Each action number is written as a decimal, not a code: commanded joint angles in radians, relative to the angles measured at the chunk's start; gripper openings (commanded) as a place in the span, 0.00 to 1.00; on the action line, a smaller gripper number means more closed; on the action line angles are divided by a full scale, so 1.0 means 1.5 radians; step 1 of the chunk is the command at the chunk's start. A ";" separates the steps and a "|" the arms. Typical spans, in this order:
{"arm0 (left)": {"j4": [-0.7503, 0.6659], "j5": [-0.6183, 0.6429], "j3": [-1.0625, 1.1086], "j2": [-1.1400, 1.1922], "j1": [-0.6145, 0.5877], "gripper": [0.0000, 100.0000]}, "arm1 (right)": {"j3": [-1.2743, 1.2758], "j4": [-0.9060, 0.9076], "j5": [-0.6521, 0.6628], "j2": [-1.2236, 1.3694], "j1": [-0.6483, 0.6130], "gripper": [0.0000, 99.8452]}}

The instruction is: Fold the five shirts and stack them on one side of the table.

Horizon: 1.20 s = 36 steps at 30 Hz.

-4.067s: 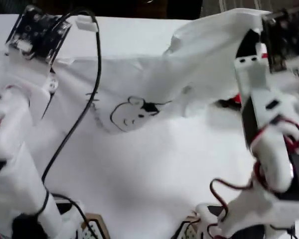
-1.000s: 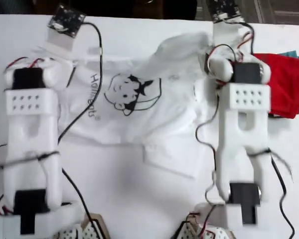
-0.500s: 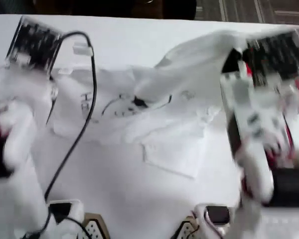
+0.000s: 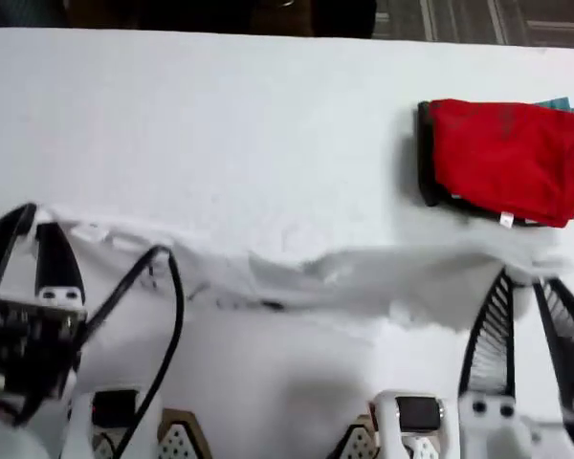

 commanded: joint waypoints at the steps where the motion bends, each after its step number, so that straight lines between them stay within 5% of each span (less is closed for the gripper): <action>1: 0.005 0.005 -0.014 -0.012 -0.006 0.03 | -0.004 -0.003 -0.003 -0.011 0.005 0.02; 10: -0.109 0.003 0.130 0.069 -0.070 0.03 | 0.133 -0.078 -0.003 0.143 -0.002 0.02; 17: -0.294 0.006 0.238 0.230 -0.068 0.03 | 0.346 -0.333 0.017 0.304 -0.002 0.02; 25: -0.468 0.004 0.218 0.470 -0.066 0.03 | 0.317 -0.530 0.044 0.569 -0.002 0.02; 36: -0.373 0.004 -0.102 0.713 -0.068 0.03 | 0.007 -0.407 0.039 0.850 -0.003 0.02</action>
